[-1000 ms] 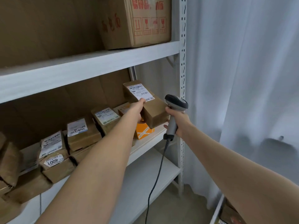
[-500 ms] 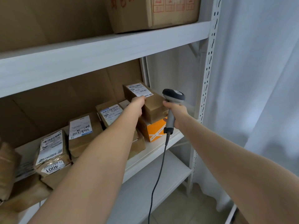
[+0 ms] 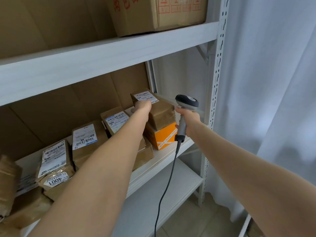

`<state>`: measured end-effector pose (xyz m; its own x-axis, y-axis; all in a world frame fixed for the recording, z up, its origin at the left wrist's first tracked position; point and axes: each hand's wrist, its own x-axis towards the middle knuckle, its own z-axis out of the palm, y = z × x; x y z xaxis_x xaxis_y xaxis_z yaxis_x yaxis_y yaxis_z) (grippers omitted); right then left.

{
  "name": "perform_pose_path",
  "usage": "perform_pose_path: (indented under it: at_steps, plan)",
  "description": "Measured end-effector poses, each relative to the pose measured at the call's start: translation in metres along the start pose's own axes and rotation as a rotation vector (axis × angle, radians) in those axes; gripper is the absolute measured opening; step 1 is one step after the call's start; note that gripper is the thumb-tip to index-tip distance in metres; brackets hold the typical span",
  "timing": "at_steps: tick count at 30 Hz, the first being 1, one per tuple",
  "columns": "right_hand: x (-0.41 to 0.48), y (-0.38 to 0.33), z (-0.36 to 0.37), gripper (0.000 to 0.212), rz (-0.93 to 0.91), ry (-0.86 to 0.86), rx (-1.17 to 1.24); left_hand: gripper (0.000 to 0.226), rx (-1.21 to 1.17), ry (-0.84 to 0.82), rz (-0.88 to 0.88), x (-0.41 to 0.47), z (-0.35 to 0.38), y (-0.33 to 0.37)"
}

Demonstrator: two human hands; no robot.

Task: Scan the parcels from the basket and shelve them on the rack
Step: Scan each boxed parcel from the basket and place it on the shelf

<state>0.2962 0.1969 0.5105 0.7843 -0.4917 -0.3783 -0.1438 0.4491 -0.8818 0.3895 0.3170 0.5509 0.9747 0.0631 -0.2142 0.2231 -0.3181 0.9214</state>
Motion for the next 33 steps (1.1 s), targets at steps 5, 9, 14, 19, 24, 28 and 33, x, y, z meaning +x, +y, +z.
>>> perform_pose_path:
  at_steps: [5, 9, 14, 19, 24, 28, 33]
  plan:
    - [-0.010, 0.003, -0.032, 0.041, -0.016, 0.048, 0.106, 0.055, 0.379, 0.240, 0.346, -0.009, -0.002, 0.009]
    - [-0.024, 0.009, -0.063, 0.014, -0.011, 0.086, 0.191, 0.042, 0.435, 0.216, 0.580, -0.027, 0.029, 0.012]
    - [-0.046, 0.020, -0.111, 0.006, 0.000, 0.179, 0.320, 0.035, 0.512, 0.052, 0.739, -0.056, 0.083, -0.002]
    - [-0.070, 0.032, -0.176, 0.013, -0.002, 0.311, 0.399, 0.040, 0.634, -0.244, 0.618, -0.088, 0.144, -0.024]
    - [-0.096, 0.050, -0.242, 0.025, -0.008, 0.423, 0.481, 0.042, 0.727, -0.492, 0.558, -0.141, 0.201, -0.044]
    - [-0.119, 0.068, -0.301, 0.019, 0.022, 0.492, 0.554, 0.030, 0.757, -0.615, 0.546, -0.194, 0.241, -0.064]
    - [-0.147, 0.097, -0.376, 0.018, 0.068, 0.576, 0.623, 0.048, 0.826, -0.691, 0.531, -0.261, 0.287, -0.101]
